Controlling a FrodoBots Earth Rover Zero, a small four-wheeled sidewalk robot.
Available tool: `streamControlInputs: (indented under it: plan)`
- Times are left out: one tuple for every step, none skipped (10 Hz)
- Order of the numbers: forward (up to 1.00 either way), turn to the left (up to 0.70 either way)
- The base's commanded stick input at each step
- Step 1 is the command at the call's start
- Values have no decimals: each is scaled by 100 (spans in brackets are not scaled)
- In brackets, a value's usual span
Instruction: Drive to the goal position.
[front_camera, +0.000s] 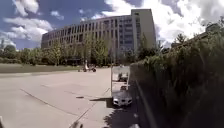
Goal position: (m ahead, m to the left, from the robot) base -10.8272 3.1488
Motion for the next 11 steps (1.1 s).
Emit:
streamControlInputs:
  plan:
    - [2,0]
    - [2,0]
    - [2,0]
    - [2,0]
    - [4,0]
    - [4,0]
    - [4,0]
    - [2,0]
    - [0,0]
    - [0,0]
    - [0,0]
